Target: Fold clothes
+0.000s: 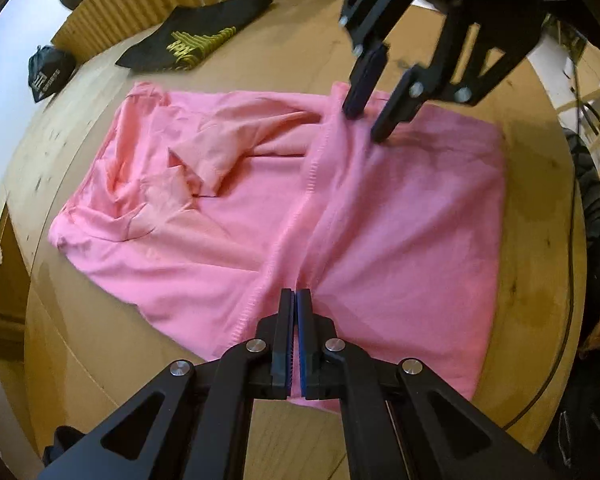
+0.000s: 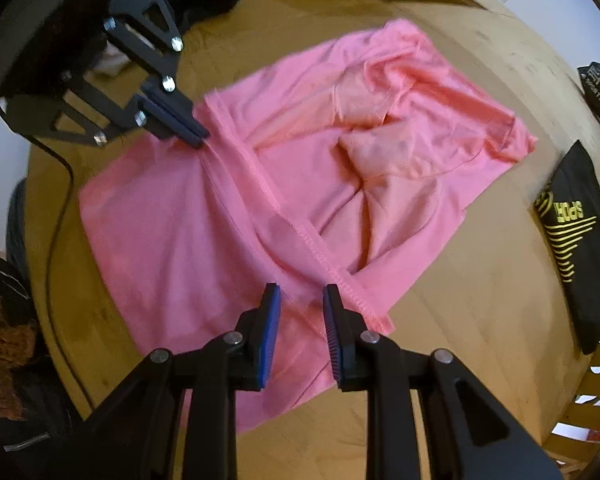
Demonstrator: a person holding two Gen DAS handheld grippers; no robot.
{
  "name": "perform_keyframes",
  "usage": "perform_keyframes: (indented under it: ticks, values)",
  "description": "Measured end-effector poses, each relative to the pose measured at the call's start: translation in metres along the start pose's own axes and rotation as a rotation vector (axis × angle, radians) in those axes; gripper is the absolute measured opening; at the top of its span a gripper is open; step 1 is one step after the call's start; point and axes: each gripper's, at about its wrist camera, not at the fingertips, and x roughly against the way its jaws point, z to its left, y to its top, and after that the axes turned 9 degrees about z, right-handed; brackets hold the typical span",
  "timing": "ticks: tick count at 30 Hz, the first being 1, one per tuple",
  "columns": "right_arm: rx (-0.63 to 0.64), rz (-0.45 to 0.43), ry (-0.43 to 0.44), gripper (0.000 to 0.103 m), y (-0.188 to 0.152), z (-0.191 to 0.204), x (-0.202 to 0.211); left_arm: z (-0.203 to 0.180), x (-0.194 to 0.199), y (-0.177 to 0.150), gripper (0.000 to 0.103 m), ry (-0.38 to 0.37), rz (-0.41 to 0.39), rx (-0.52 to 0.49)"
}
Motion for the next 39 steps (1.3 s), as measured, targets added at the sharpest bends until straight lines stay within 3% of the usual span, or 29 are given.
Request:
perform_keyframes:
  ticks: [2,6,8,10,12,13,17,20,22,24,28,31,32,35,36,39]
  values:
    - [0.017,0.027,0.005,0.022,-0.001,0.003,-0.005,-0.007,0.003,-0.004,0.001,0.005,-0.018,-0.015]
    - [0.005,-0.016,0.018,0.022,-0.004,0.001,0.008,-0.010,0.019,0.001,0.001,0.006,-0.082,-0.014]
    - [-0.019,-0.004,-0.027,0.022,-0.003,-0.003,0.006,-0.009,0.023,0.005,0.001,0.020,-0.105,-0.019]
    - [-0.044,0.016,-0.085,0.022,-0.002,-0.007,0.003,0.002,0.016,0.008,0.002,0.022,-0.086,0.004]
    - [-0.073,0.023,-0.135,0.022,-0.002,-0.011,0.002,0.018,0.000,0.004,0.005,0.045,-0.005,0.078]
    - [-0.075,-0.001,-0.104,0.022,-0.003,-0.010,0.006,0.022,-0.004,0.001,0.005,0.050,0.025,0.101]
    - [-0.024,-0.073,0.072,0.022,-0.006,0.010,0.018,0.030,0.007,-0.009,0.012,0.054,-0.007,0.155]
    - [-0.016,-0.041,0.065,0.022,0.001,0.016,0.001,0.016,0.018,-0.009,0.016,-0.038,-0.061,0.125]
    - [-0.029,-0.014,0.068,0.022,0.005,0.015,-0.009,0.004,0.007,-0.007,0.026,-0.117,-0.042,0.083]
    - [-0.081,-0.012,0.075,0.022,0.002,0.005,-0.008,0.002,-0.018,-0.008,0.026,-0.107,0.051,0.092]
    - [-0.148,-0.021,0.069,0.022,-0.002,-0.005,-0.007,0.023,-0.009,-0.020,0.024,-0.085,0.009,0.198]
    - [-0.155,-0.029,0.053,0.027,-0.003,-0.002,-0.013,0.025,0.001,-0.027,0.025,-0.128,-0.037,0.211]
    - [-0.158,-0.032,0.048,0.032,-0.004,-0.001,-0.015,0.023,0.000,-0.027,0.025,-0.127,-0.034,0.200]
    - [-0.166,-0.040,0.032,0.034,-0.005,0.001,-0.021,0.021,-0.021,-0.026,0.026,-0.111,0.035,0.195]
    - [-0.168,-0.043,0.027,0.034,-0.005,0.002,-0.023,0.021,-0.018,-0.027,0.027,-0.101,0.008,0.191]
    - [-0.197,-0.067,-0.005,0.034,-0.022,0.003,-0.011,0.016,-0.004,-0.036,0.025,0.001,0.012,0.181]
